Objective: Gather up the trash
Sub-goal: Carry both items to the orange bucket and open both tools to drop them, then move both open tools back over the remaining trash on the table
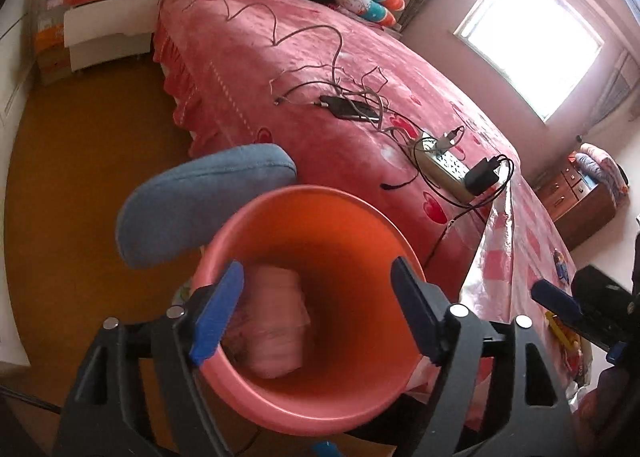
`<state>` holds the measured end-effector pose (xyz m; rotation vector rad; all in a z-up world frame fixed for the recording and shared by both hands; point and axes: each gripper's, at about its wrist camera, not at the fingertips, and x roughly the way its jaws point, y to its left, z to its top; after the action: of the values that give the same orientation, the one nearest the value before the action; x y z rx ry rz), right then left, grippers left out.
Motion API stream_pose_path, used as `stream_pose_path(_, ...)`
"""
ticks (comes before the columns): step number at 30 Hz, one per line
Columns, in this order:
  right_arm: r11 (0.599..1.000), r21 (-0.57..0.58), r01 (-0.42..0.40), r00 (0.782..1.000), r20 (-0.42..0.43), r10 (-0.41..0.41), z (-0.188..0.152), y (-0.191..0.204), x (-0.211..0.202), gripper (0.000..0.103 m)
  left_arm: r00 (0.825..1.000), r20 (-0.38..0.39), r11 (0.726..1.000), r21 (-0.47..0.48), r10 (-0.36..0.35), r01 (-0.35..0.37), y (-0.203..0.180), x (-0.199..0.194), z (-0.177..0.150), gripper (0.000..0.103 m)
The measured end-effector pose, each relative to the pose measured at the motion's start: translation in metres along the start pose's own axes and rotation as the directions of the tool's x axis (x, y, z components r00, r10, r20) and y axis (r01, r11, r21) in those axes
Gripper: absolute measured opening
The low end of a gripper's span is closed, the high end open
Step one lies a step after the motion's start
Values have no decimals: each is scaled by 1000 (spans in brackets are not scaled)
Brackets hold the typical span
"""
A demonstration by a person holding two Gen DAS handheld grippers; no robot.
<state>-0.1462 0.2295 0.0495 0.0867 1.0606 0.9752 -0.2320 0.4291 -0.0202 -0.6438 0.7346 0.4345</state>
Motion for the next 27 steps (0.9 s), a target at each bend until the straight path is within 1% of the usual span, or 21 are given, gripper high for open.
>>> stream_pose_path(3,998,15,64,996,56,-65,-10,-13,-22,90,1000,3,999,38,3,-3,-7,1,0,80)
stream_pose_path(6,994,40,99,990,100,-103,-19,-27,-41,90,1000,-8,999,47,-20,20,-15,0,-3,80)
stream_pose_path(9,990,63,124,982,137,-132,-31,-39,-58,93,999,-17,996,75,-48,49,-28,-2,-7,80)
stream_pose_path(15,979,54,196,959,198,-203,-50,-52,-83,93,994,-36,988,109,-106,110,-53,-9,-14,80)
stream_pose_path(21,969,52,242,937,248,-247,-66,-65,-106,93,987,-57,972,178,-147,155,-87,-16,-22,81)
stream_pose_path(24,968,70,241,932,263,-251,-71,-73,-114,95,984,-67,962,212,-162,173,-105,-19,-28,81)
stream_pose_path(27,967,76,244,926,277,-255,-75,-80,-123,95,982,-73,951,247,-173,186,-122,-23,-33,81)
